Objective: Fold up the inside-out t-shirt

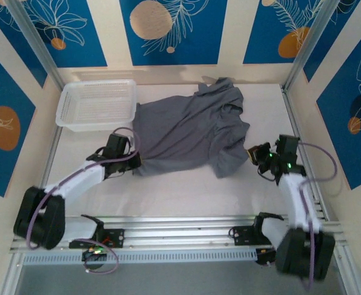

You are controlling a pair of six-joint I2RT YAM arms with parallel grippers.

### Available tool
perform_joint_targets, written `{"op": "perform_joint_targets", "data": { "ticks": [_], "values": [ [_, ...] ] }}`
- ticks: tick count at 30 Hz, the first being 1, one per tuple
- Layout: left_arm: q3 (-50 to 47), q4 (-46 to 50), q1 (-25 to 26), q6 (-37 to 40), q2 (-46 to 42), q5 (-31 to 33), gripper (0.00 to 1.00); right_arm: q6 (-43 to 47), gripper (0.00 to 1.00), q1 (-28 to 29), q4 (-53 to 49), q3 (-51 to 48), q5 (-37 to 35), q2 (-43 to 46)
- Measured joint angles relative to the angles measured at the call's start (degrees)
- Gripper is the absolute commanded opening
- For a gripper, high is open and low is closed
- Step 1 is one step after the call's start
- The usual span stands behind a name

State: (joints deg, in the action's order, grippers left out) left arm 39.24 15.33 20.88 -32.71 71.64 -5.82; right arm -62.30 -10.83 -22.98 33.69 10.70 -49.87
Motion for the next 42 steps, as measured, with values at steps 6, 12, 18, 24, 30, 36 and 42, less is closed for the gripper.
{"op": "perform_joint_targets", "data": {
  "ticks": [6, 12, 18, 24, 30, 36, 42],
  "values": [
    [0.00, 5.35, -1.46, 1.84, -7.41, 5.09, 0.31, -6.25, 0.71, 1.29, -12.44, -8.87, -4.81, 27.67],
    [1.44, 10.47, -1.92, 3.76, -10.80, 6.69, 0.46, -1.88, 0.80, 1.29, -16.65, -2.12, -8.83, 27.06],
    [8.66, 8.90, 0.20, 4.39, -7.65, 1.73, 0.48, 11.52, 0.66, 6.38, -6.12, 16.63, -7.43, -9.40],
    [13.86, 5.55, 6.01, 5.31, 3.10, -0.04, 0.50, 20.37, 0.57, 9.75, -3.34, 31.50, -10.86, -42.88],
    [13.64, 5.62, 6.21, 5.90, 7.58, 0.11, 0.51, 23.45, 0.42, 9.75, -5.53, 38.03, -11.80, -55.87],
    [13.29, 5.81, 6.21, 5.88, 8.11, 0.96, 0.51, 24.46, 0.25, 10.08, -6.93, 41.81, -12.26, -58.93],
    [13.29, 6.38, 6.19, 5.90, 8.11, 2.54, 0.51, 25.33, 0.48, 10.08, -9.25, 44.02, -12.50, -61.37]
  ]
}}
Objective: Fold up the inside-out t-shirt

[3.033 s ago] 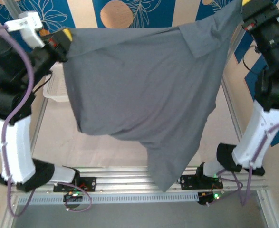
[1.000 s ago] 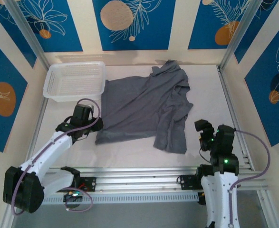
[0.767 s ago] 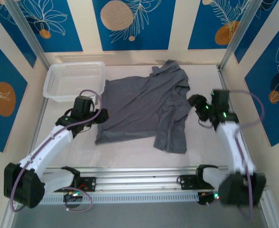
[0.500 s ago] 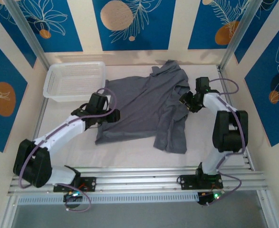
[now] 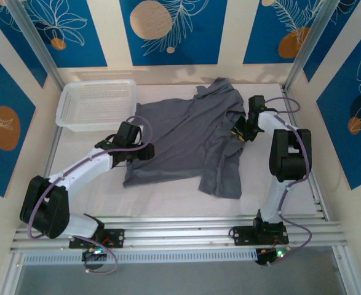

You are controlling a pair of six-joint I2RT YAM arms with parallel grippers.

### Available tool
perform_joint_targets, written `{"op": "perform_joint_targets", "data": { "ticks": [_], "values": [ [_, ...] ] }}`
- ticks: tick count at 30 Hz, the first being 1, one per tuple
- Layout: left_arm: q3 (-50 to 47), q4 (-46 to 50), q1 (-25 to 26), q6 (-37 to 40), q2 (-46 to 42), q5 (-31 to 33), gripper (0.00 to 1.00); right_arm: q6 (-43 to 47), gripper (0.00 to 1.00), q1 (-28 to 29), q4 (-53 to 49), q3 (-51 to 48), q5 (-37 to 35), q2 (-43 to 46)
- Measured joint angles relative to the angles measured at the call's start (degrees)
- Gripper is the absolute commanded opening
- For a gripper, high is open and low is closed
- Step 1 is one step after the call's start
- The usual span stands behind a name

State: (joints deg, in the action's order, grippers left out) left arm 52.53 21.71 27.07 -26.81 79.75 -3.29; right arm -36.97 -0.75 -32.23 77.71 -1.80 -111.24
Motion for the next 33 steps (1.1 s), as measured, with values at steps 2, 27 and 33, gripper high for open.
{"op": "perform_joint_targets", "data": {
  "ticks": [2, 27, 33],
  "values": [
    [0.00, 0.07, 0.00, 0.00, 0.00, 0.39, 0.51, 0.24, 0.47, 0.02, -1.22, 0.76, -0.63, -0.94],
    [0.00, 1.49, -0.28, 0.39, -0.09, 2.27, 0.51, 2.40, 0.59, -14.88, -2.19, 4.04, -1.25, 4.52],
    [-1.22, 0.87, -0.33, -0.50, -0.07, 0.46, 0.52, 1.25, 0.55, -14.84, -0.59, -1.66, 3.98, 6.16]
  ]
}}
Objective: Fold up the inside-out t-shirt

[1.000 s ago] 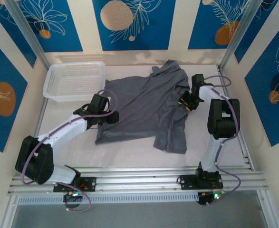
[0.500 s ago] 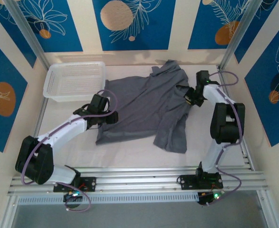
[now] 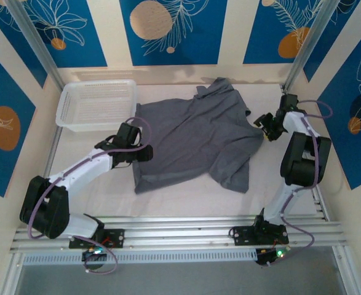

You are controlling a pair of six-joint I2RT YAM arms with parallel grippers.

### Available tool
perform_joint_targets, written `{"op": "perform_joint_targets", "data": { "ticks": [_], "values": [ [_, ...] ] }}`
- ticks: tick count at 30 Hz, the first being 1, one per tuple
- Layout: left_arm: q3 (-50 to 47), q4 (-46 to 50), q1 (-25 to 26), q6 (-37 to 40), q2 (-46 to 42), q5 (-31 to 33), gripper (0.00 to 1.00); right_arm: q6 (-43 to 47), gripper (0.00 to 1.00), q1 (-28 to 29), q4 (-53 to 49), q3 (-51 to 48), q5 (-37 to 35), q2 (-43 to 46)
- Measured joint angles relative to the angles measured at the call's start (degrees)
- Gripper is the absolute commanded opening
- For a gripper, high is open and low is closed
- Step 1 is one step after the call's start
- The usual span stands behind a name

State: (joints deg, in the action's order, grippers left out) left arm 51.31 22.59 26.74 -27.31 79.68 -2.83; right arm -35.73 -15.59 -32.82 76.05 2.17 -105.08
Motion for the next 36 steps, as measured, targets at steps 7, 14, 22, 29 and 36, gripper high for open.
{"op": "perform_joint_targets", "data": {
  "ticks": [7, 14, 22, 29, 36],
  "values": [
    [-5.05, -0.46, 0.00, -3.28, 1.18, -1.97, 0.51, -6.14, 0.50, 1.01, 2.67, -22.58, 2.08, 22.75],
    [-6.45, -0.50, 0.00, -5.70, 3.67, -1.62, 0.46, -11.19, 0.48, 17.81, 0.57, -32.39, -1.60, 30.45],
    [-7.06, -0.57, 0.00, -6.27, 3.28, -1.55, 0.46, -16.09, 0.43, 34.29, -4.22, -34.69, -10.64, 32.76],
    [-7.13, -0.57, 0.00, -6.25, 1.97, -0.96, 0.46, -18.88, 0.39, 39.19, -5.18, -32.98, -12.55, 24.52],
    [-7.30, -0.50, 0.00, -6.23, 1.36, -0.04, 0.46, -22.38, 0.38, 40.39, -4.02, -31.45, -11.15, 21.20]
  ]
}}
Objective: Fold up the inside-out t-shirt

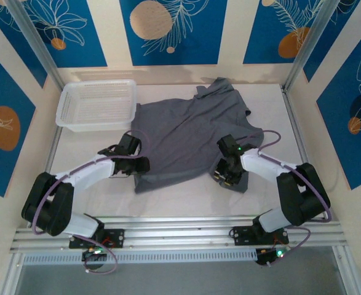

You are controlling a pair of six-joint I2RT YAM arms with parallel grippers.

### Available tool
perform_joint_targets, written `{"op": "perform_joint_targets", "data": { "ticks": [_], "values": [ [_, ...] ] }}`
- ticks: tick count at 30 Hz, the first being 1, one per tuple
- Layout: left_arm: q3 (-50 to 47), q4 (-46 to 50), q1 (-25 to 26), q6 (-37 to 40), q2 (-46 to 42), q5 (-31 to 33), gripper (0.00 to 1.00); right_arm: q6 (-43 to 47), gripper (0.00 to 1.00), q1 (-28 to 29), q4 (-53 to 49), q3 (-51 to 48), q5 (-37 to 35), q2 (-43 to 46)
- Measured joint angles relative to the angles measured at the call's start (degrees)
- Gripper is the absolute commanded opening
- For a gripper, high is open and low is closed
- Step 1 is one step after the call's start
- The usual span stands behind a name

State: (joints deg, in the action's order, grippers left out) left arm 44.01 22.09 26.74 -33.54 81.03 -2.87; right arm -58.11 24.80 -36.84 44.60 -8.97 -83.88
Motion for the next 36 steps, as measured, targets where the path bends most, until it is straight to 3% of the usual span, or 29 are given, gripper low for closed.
{"op": "perform_joint_targets", "data": {
  "ticks": [10, 17, 27, 36],
  "values": [
    [-0.26, 0.04, 0.00, 0.02, -0.55, 0.66, 0.46, -4.98, 0.39, 1.14, -0.94, -0.02, 1.53, 0.50],
    [-0.37, 0.00, 0.00, 0.02, -0.72, 1.03, 0.46, -7.04, 0.38, 1.40, -2.01, 0.07, 1.27, 6.40],
    [-0.48, 0.02, 0.00, 0.52, -1.16, 1.03, 0.45, -7.93, 0.29, 0.22, 0.39, -0.20, 1.25, 1.60],
    [-0.48, 0.04, 0.00, 0.66, -1.86, 1.03, 0.45, -7.91, 0.30, -0.55, 2.56, -1.27, 1.27, -0.48]
  ]
}}
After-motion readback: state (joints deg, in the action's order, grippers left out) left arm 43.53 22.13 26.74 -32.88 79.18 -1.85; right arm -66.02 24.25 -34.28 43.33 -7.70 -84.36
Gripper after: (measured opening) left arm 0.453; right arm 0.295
